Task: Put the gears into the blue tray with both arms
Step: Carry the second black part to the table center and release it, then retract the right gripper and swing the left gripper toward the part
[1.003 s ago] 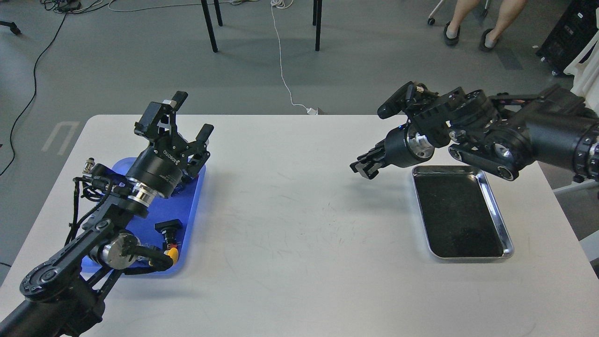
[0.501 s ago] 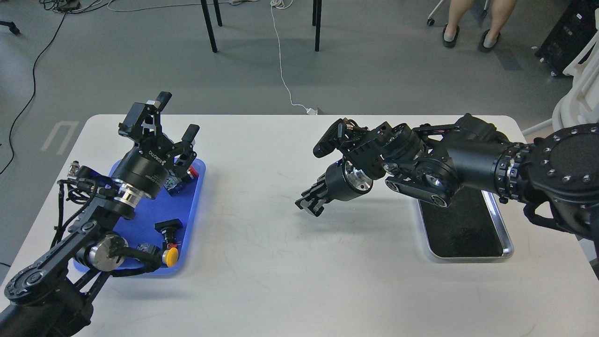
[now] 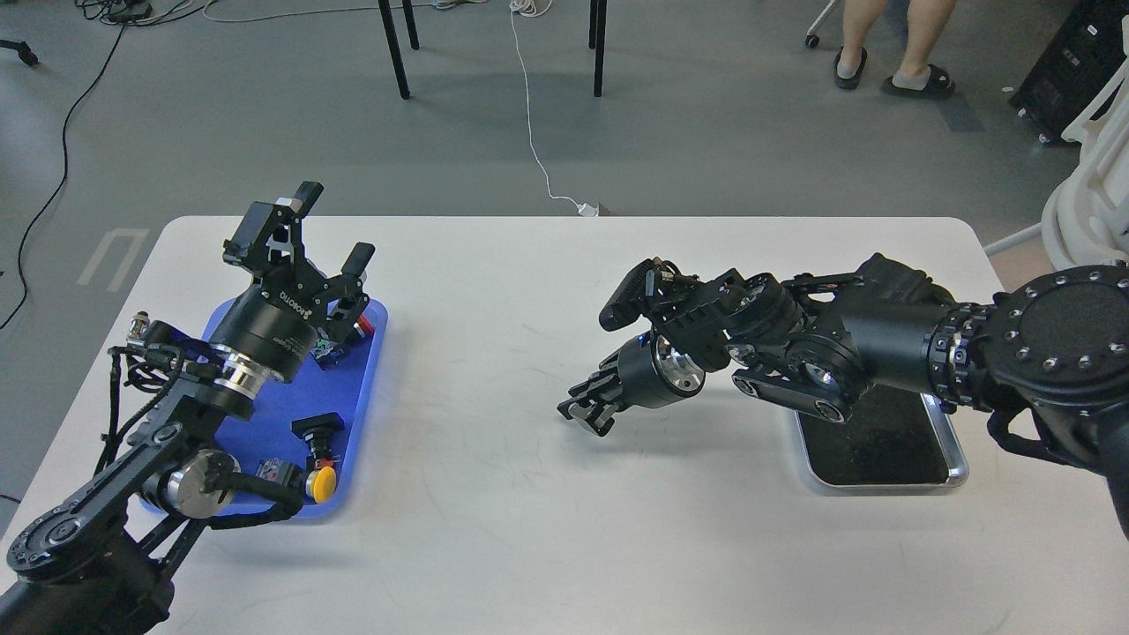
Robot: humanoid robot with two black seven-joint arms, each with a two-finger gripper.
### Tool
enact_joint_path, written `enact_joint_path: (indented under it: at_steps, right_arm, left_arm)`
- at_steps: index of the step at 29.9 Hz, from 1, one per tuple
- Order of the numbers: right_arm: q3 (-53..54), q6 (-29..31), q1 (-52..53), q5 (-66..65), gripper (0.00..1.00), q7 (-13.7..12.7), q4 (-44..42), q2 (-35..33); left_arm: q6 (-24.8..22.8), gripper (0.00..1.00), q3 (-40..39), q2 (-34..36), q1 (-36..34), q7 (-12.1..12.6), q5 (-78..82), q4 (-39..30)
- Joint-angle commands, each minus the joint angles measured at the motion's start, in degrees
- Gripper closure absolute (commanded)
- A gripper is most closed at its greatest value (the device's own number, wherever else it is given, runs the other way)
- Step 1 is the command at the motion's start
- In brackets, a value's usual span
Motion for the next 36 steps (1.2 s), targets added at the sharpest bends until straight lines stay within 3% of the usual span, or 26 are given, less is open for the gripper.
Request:
enact_joint_path:
  at_steps: [1,7,10,17,19,23,25,30,31,36]
  right_arm:
    - [-0.1,-0.4,-1.0,0.0,0.76,0.0,0.0,0.0]
    - [-0.1,-0.5,-1.1,0.0,0.67,0.0,-0.1,0.0]
    - [-0.1,-1.0,-1.1,0.0,0.54,0.0,-0.1,0.0]
    - [1.7,-3.4,0.2,4.4,0.05,0.0,0.5,0.0]
    - [4.8,-3.3,0.9,7.8,0.03,0.0,0.6,0.0]
    - [11.1,-3.0,0.9,14.6,0.02,0.0,2.9,-6.2]
    - [16.0,-3.0,-0.1,22.4,0.02,0.0,8.3,-14.1]
    - [16.1,-3.0,-0.1,22.4,0.02,0.0,8.3,-14.2]
    - [27.8,-3.0,-9.9,39.6,0.02,0.0,14.7,-28.1]
    - [30.1,-3.1,-12.1,41.8,0.02,0.0,15.0,-29.3]
  left_arm:
    - [0.0,0.02,0.0,0.0,0.1,0.0,0.1,-0.1]
    - [0.0,0.02,0.0,0.0,0.1,0.0,0.1,-0.1]
    - [0.0,0.02,0.0,0.0,0.2,0.0,0.1,-0.1]
    - [0.0,0.02,0.0,0.2,0.1,-0.1,0.1,-0.1]
    - [0.0,0.02,0.0,0.3,0.1,-0.2,0.1,-0.1]
    - [-0.1,0.02,0.1,0.3,0.1,-0.5,0.1,-0.1]
    - [-0.1,0.02,0.2,0.3,0.1,-1.6,0.7,-0.1]
    - [-0.1,0.02,0.2,0.3,0.1,-1.6,0.7,-0.1]
    - [-0.1,0.02,0.6,0.4,-0.1,-2.5,1.2,-0.1]
    - [-0.1,0.02,0.8,0.4,-0.2,-2.5,1.5,-0.1]
